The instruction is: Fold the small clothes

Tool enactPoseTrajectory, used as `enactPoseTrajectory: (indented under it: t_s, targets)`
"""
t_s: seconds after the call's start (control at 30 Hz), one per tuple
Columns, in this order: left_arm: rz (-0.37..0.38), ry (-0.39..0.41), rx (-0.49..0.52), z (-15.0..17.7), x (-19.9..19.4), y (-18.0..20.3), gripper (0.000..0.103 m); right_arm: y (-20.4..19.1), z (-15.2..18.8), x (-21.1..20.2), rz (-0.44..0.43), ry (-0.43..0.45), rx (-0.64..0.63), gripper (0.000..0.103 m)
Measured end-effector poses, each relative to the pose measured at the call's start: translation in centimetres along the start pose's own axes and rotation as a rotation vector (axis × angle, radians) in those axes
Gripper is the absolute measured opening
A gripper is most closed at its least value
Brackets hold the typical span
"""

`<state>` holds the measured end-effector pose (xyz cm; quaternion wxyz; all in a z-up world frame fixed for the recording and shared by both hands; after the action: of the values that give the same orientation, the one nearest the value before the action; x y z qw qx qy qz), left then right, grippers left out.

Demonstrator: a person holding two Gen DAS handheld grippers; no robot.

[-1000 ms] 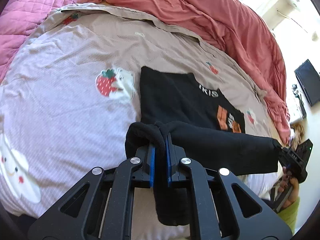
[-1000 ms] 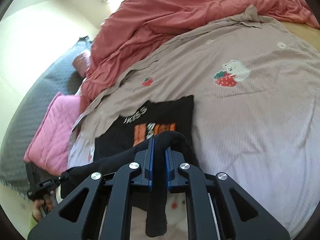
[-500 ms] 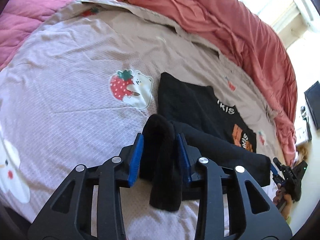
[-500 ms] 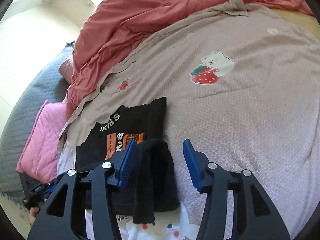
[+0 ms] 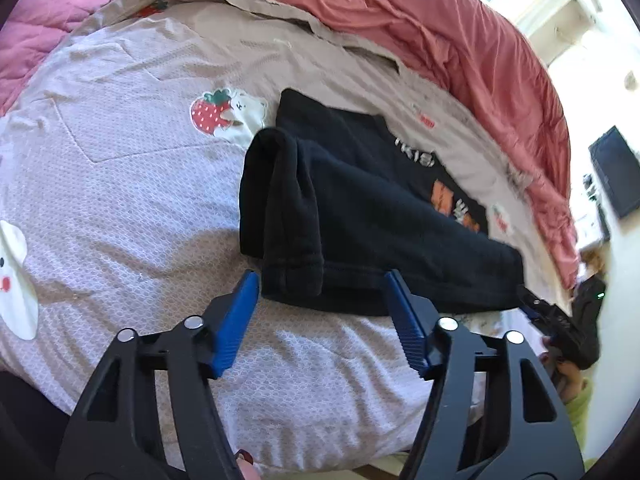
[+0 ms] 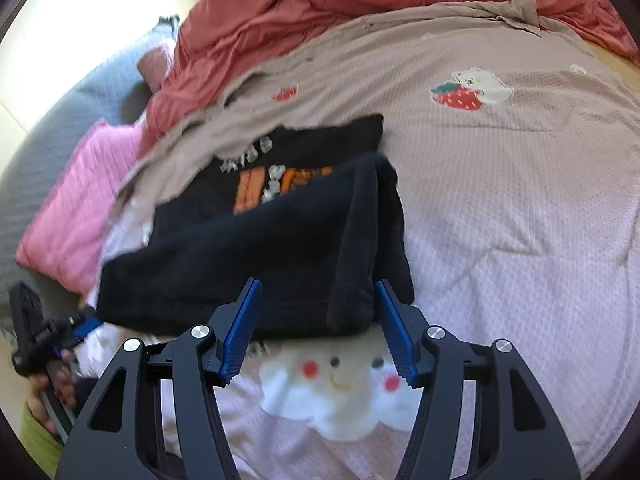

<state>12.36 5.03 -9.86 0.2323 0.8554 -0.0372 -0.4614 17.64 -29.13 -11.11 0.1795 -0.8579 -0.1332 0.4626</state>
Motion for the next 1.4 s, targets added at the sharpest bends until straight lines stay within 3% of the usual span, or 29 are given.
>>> enactPoseTrajectory:
  t_s: [0.07, 0.13, 0.17, 0.2, 0.27, 0.37, 0.43, 0.6, 0.83, 0.93, 1.0, 1.07, 1.17, 1.23, 1.3, 1.4]
  targets:
    - [-0.024, -0.021, 0.011, 0.6, 1.1, -0.1, 0.057, 0.2, 0.1, 0.2, -0.004, -0.004, 0.011, 0.057]
    - [-0.029, -0.041, 0.004, 1.1, 2.0, -0.1, 0.055, 0.3, 0.3, 0.6, -0.021, -0.019, 0.022, 0.05]
    - [-0.031, -0.047, 0.007, 1.2, 2.2, -0.1, 0.046, 0.3, 0.4, 0.9, -0.033, -0.031, 0.023, 0.033]
    - [-0.041, -0.052, 0.015, 1.3, 2.4, 0.0, 0.023, 0.3, 0.5, 1.2, -0.042, -0.046, 0.026, 0.019]
    - [-0.045, -0.06, 0.037, 1.4, 2.6, 0.3, 0.0, 0.3, 0.6, 1.4, -0.059, -0.053, 0.034, 0.008]
    - [0.018, -0.051, 0.015, 0.7, 2.4, 1.1, 0.0, 0.1, -0.3, 1.2, -0.128, -0.022, 0.062, 0.007]
    - [0.044, -0.03, 0.016, -0.3, 2.1, 1.7, 0.0, 0.2, -1.4, 1.1, -0.129, 0.008, 0.057, 0.007]
    - [0.107, 0.029, -0.007, -4.4, 2.0, 3.0, 0.0, 0.2, -4.3, 1.0, -0.193, 0.095, 0.08, 0.007]
    - [0.063, 0.138, -0.006, -11.9, 3.4, 3.1, 0.0, 0.4, -8.6, 2.2, -0.182, 0.19, 0.032, 0.007]
    - [0.01, 0.151, -0.02, -13.8, 4.4, 1.7, 0.0, 1.0, -9.7, 3.7, -0.168, 0.192, 0.033, 0.01]
    - [-0.044, 0.14, -0.038, -14.3, 5.2, 0.4, 0.0, 1.6, -9.6, 4.9, -0.118, 0.165, 0.024, 0.031]
    - [-0.031, 0.14, -0.042, -13.8, 5.0, 0.4, 0.0, 2.3, -9.4, 5.3, -0.081, 0.147, 0.033, 0.038]
    - [-0.009, 0.143, 0.018, -11.7, 4.2, 1.7, 0.0, 2.8, -10.0, 4.1, -0.109, 0.183, 0.079, 0.051]
    - [0.009, 0.131, 0.03, -9.7, 3.9, 2.3, 0.006, 3.1, -10.6, 2.9, -0.114, 0.221, 0.099, 0.055]
    - [0.038, 0.112, 0.02, -7.2, 3.5, 2.8, 0.024, 3.3, -10.9, 2.0, -0.11, 0.248, 0.106, 0.06]
    - [0.079, 0.079, 0.018, -4.2, 3.2, 3.6, 0.033, 3.1, -11.2, 0.9, -0.102, 0.264, 0.09, 0.061]
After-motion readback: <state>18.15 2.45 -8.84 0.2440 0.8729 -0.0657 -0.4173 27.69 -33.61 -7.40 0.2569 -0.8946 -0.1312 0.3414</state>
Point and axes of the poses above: each gripper's, at about its wrist camera, not at the fingertips, and x roughly the way its jaws point, y to its right, z to its underside, the point moved 9 cm from there along x, roughly the way its jaws point, and after that the axes turned 3 degrees about y, right-handed, at the moved point
